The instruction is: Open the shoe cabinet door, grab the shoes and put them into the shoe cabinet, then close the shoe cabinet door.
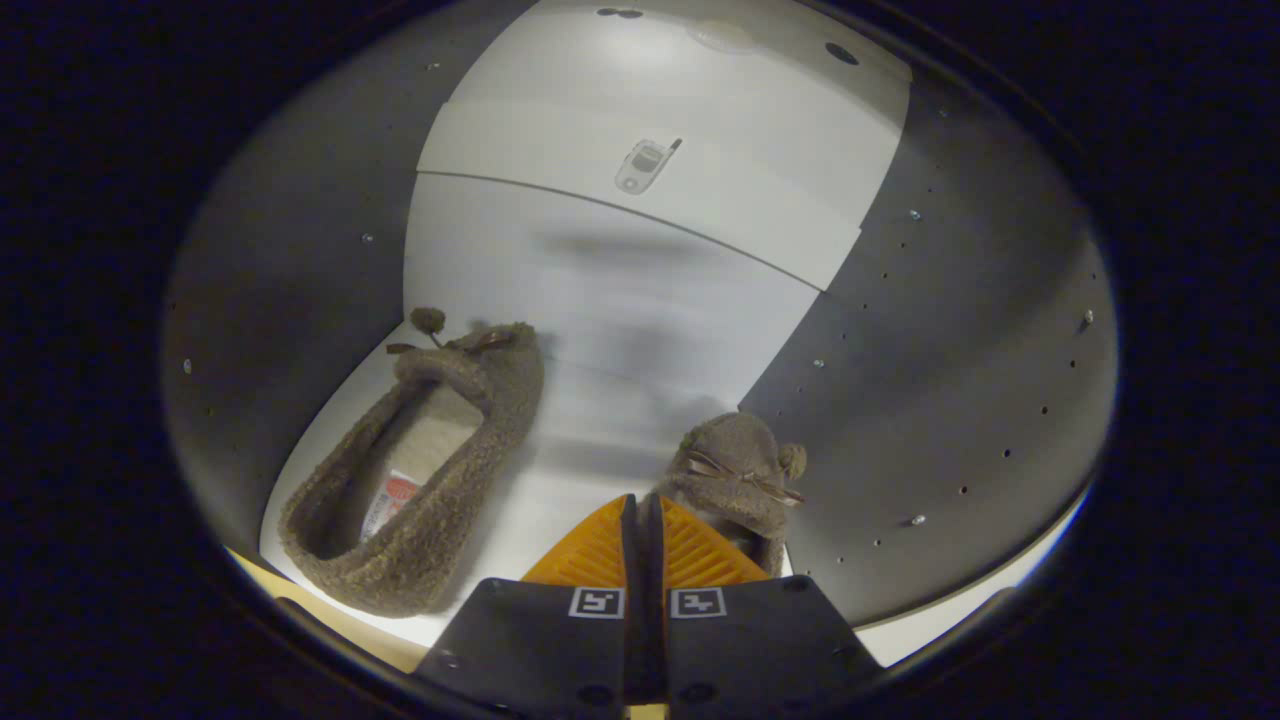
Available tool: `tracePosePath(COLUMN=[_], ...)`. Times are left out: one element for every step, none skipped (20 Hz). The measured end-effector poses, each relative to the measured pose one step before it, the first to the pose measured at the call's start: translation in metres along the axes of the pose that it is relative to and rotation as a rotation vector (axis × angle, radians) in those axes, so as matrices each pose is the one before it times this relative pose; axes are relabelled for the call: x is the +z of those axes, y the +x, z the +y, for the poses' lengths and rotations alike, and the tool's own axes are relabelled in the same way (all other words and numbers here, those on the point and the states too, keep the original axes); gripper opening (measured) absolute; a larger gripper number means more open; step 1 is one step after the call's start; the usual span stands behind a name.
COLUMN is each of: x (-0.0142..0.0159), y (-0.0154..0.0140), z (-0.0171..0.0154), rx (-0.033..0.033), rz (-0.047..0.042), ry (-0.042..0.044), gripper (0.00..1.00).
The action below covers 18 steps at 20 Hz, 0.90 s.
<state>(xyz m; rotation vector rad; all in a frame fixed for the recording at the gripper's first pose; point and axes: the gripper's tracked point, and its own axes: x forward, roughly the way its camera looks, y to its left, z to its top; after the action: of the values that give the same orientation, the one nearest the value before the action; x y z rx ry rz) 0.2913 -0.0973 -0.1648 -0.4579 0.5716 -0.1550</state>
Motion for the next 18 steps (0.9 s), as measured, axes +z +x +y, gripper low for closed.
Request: tracePosePath(x=[-0.00258,-0.00076,-0.00186,0.00104,0.00067,-0.0001,0.0008,0.00301,0.00073,0.0017,0.00016,0.00104,0.00132,0.00227,0.00093,0.00067,0.00062,0.0], y=[-0.00079,0.00081,0.00546,0.00251,0.00363,0.00271,0.00198,0.00061,0.00271,0.00324,0.00335,0.00275,0.00382,0.00329,0.00411,0.00203,0.00114,-0.0013], z=[-0.00414,-0.00398,-0.00008,-0.00072,0.00131,0.00036,0.00387,0.0021,0.00028,0.0004,-0.00167,-0.00082,-0.00172,-0.00237,-0.00269,-0.0001,0.00002,-0.00121], rx=[-0.0066,-0.00984,0.0062,0.00294,0.00596,0.00423,0.01976,0.01656,0.0098,0.00985,0.00293,0.00352,-0.0029,-0.00623,-0.00904,0.00179,-0.00202,-0.00757], rz=[0.01624,0.00877,0.01201,0.00147,-0.00162,0.00155,-0.01499,-0.01697,-0.00982,-0.01426,-0.00518,-0.00405,-0.00349,-0.0045,-0.0023,0.00014,-0.0018,0.00031], ry=[0.02441,0.01708,0.01302,0.00774,-0.0009,-0.01134,-0.01372,-0.01777,-0.01875,-0.0137,-0.01227,-0.006,-0.00233,-0.00007,0.00041,0.00519,0.0055,-0.00053], gripper=[0.03,0.03,0.04,0.06,0.07,0.07,0.05,0.03,0.02,0.02,0.03,0.02,0.02,0.02,0.02,0.02,0.02,0.02])
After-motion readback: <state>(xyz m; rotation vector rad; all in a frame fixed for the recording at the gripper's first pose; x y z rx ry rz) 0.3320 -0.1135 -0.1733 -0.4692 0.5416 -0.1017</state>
